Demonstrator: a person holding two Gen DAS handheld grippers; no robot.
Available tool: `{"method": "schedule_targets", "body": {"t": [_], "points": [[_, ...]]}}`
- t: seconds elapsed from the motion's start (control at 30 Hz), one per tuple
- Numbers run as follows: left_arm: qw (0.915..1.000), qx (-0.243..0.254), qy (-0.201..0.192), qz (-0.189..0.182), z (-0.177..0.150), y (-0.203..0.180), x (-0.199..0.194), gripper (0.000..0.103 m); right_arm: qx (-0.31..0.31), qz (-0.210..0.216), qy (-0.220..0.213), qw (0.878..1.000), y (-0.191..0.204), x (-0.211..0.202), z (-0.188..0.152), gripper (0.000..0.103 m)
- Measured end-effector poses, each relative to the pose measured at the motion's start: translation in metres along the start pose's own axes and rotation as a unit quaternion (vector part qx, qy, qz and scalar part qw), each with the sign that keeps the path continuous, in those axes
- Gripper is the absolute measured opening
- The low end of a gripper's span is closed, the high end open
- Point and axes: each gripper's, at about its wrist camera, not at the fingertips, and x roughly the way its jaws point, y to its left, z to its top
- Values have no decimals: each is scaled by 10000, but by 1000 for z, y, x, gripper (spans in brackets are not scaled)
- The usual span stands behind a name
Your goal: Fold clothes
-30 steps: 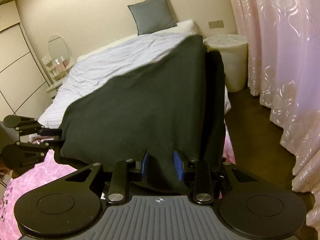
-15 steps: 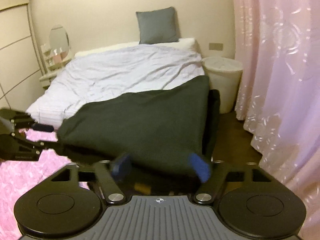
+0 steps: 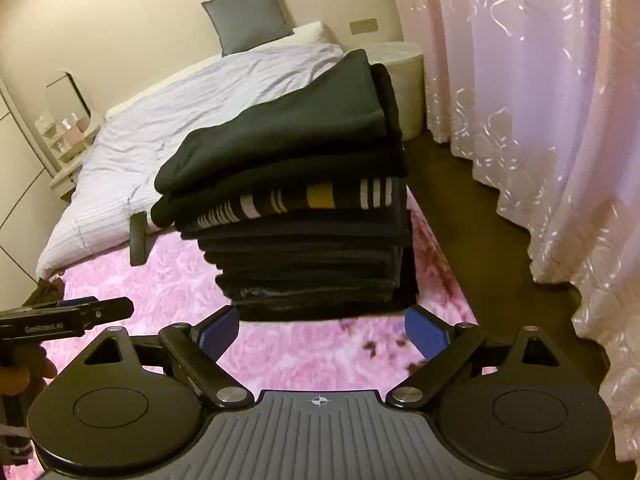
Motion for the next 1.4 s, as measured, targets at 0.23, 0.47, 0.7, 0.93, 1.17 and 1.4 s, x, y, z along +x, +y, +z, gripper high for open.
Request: {"method": "schedule_targets", "body": {"t": [0.23, 0.47, 0.7, 0.93, 1.17, 1.4], "points": [[9994, 302, -131, -79, -7, -12, -27, 98, -34, -245, -63, 9997, 26, -23, -10, 97], [9972, 631, -233, 326, -20, -26, -40, 101, -322, -371, -151, 9987, 49, -35, -15, 101], [9982, 360, 91, 471, -16, -30, -42, 101, -497, -461, -154, 9976, 61, -39, -23, 101], [9967, 376, 306, 650, -20, -34, -44, 101, -578, -431, -129, 9973, 67, -38, -26, 101], [9955, 426, 363, 769, -24, -37, -46, 101, -678, -383, -114, 9969, 73, -34, -26, 101], [9947, 511, 362, 812, -24, -38, -44, 101, -729, -431, -137, 9963, 73, -31, -22, 101]]}}
